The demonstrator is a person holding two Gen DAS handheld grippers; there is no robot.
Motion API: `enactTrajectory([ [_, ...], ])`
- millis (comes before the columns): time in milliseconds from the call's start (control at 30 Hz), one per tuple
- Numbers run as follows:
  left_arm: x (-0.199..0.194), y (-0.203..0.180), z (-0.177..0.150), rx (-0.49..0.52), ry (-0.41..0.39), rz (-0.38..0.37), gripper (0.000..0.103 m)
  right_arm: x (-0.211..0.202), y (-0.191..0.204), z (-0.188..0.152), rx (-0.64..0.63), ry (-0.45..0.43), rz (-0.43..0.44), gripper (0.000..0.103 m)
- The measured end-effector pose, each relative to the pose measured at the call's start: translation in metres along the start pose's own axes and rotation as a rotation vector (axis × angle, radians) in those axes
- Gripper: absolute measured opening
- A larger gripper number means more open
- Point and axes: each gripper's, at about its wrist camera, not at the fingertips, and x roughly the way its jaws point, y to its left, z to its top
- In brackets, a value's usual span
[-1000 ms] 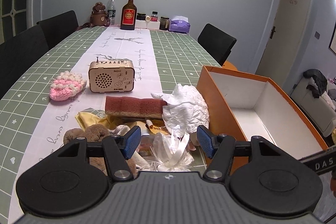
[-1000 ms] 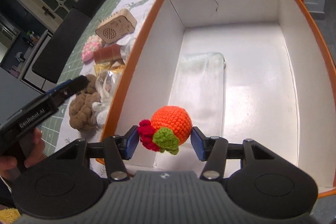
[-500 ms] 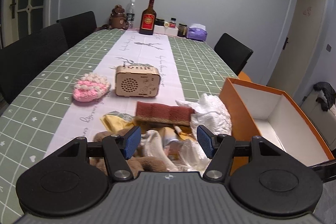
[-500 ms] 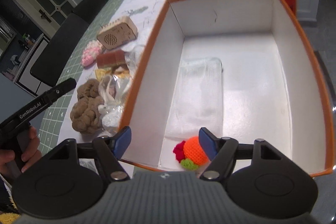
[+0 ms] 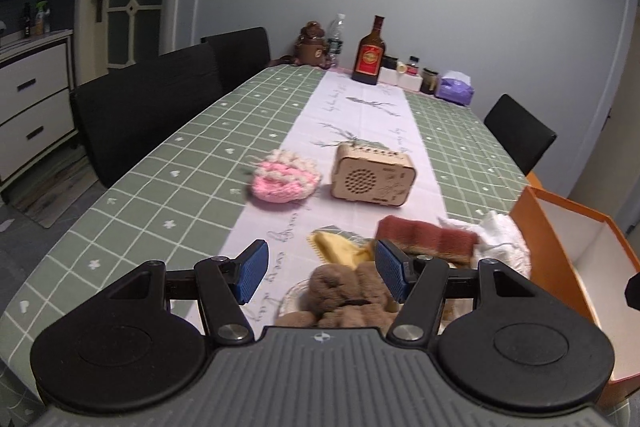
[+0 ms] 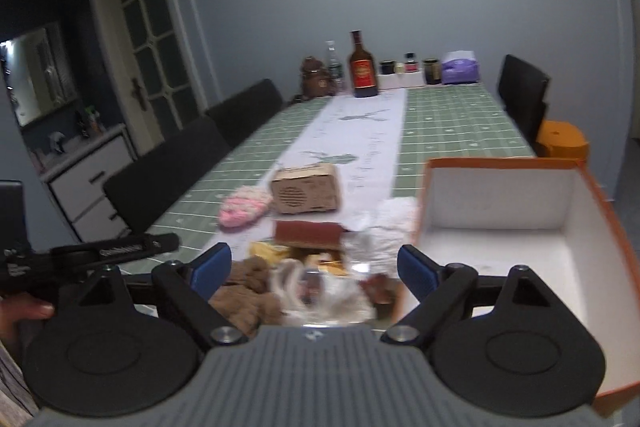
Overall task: Organize soft objects
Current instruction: 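Grasp the brown teddy bear with the left gripper while the right gripper reaches the clear plastic bag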
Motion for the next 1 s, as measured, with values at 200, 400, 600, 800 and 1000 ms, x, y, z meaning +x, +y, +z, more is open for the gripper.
enactTrajectory([
  [200, 0.014, 0.008, -0.013, 0.064, 0.073, -0.024, 0.072, 0.043, 0.019, -0.022, 0.016, 0.076, 0.004, 0.089],
  [400, 0.033, -0.002, -0.026, 0.088, 0.153, -0.114, 0.074, 0.056, 0.014, -0.039, 0.021, 0.127, -0.022, 0.089],
  [600, 0.065, -0.014, -0.029, 0.023, 0.232, -0.149, 0.075, 0.062, 0.029, -0.046, -0.147, 0.136, -0.134, 0.089],
  [800, 0.095, -0.022, -0.027, -0.017, 0.281, -0.120, 0.082, 0.067, 0.029, -0.046, -0.198, 0.147, -0.151, 0.089],
  [1000, 0.113, -0.029, -0.029, 0.008, 0.291, -0.060, 0.084, 0.080, 0.028, -0.045, -0.208, 0.169, -0.160, 0.089],
])
